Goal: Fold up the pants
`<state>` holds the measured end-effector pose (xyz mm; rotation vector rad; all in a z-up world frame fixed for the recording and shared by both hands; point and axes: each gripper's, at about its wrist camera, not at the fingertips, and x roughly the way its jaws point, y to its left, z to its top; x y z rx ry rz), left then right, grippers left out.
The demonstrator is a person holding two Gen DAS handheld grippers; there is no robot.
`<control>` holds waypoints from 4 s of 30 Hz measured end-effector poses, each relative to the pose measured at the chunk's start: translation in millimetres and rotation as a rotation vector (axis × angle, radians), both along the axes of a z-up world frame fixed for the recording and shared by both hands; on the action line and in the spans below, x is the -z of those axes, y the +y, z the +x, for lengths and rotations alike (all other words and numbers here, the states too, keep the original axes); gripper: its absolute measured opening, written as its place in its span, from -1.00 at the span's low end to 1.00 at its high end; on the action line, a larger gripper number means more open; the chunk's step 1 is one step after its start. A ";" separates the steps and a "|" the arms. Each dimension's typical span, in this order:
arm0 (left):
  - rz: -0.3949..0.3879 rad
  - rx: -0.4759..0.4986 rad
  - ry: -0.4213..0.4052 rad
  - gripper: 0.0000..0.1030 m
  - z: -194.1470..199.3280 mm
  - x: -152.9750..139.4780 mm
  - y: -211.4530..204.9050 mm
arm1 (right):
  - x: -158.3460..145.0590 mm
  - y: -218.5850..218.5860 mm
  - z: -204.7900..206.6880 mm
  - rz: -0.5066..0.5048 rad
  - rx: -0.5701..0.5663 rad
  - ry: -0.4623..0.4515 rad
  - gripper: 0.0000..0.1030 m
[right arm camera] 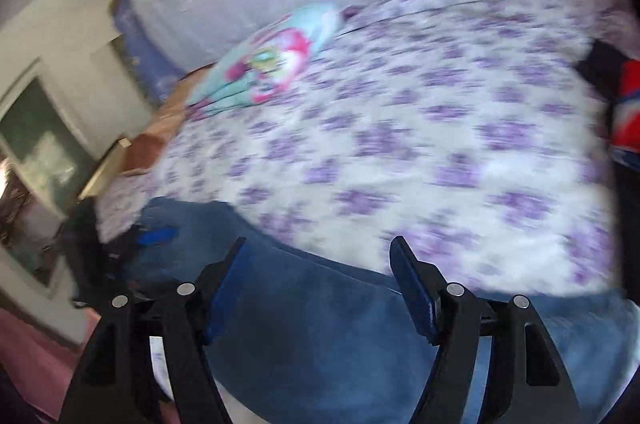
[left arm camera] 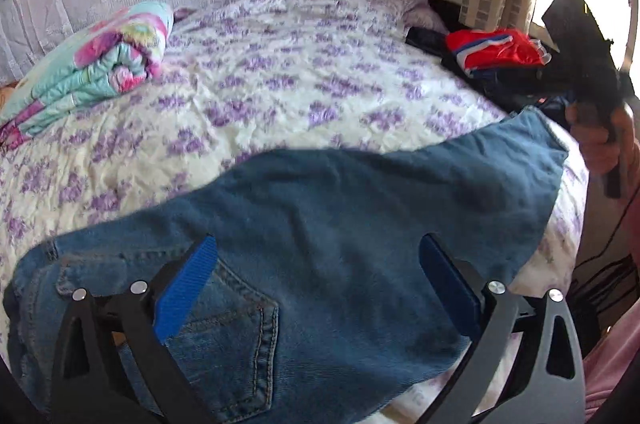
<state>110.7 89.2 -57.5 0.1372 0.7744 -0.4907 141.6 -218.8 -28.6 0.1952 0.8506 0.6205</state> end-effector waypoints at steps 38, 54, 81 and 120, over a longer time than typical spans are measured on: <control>-0.086 0.032 0.084 0.92 15.3 12.8 8.5 | 74.2 205.4 70.4 0.096 -0.770 0.524 0.68; -0.027 0.030 0.099 0.92 20.5 16.7 4.3 | 76.2 179.9 110.0 0.104 -0.423 0.378 -0.70; -0.026 0.021 0.090 0.92 17.7 17.2 8.1 | 52.5 125.9 60.4 -0.526 -0.747 0.221 -0.22; -0.007 0.127 0.107 0.89 -4.4 -23.2 -79.2 | -18.1 -33.5 -22.8 -0.438 -0.230 -0.089 -0.49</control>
